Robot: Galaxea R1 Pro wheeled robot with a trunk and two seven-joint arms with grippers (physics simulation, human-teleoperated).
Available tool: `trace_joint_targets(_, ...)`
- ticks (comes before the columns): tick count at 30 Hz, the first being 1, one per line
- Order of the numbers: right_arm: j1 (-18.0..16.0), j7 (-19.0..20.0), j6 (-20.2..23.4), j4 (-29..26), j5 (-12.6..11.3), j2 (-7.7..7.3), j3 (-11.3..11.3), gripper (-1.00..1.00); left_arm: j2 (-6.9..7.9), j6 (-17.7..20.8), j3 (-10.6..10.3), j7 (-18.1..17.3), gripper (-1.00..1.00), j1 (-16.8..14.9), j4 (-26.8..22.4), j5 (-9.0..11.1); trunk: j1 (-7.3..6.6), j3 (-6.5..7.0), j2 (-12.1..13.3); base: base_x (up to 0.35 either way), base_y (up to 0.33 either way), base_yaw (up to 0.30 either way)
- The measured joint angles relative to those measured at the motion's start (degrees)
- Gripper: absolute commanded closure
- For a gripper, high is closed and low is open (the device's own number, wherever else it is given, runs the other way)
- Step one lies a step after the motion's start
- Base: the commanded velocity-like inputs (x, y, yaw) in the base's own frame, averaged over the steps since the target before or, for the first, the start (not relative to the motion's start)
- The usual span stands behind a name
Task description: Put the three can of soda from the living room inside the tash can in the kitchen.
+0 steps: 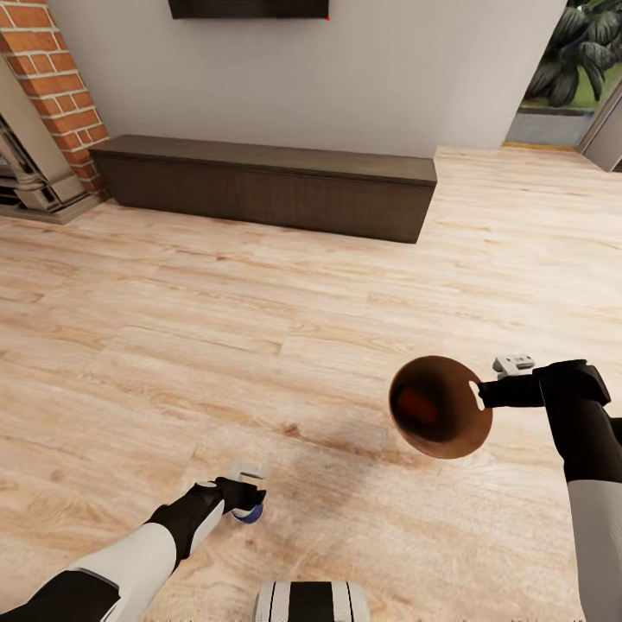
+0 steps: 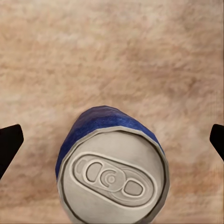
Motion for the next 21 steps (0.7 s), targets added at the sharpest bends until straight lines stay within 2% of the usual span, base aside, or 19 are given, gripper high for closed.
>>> trace_joint_targets(16,0.0,0.0,0.0,-0.1,-0.2,0.0,0.0,1.0,-0.03,0.0,-0.1,-0.1,-1.0,0.0,0.0,-0.1,-0.01,-0.04,0.0,-0.001,0.0,0.0)
trace_joint_targets(21,0.0,0.0,0.0,-0.1,-0.2,0.0,-0.1,1.0,-0.06,0.1,-0.1,0.0,-1.0,0.0,0.0,-0.1,-0.01,-0.04,0.0,-0.146,0.0,0.0)
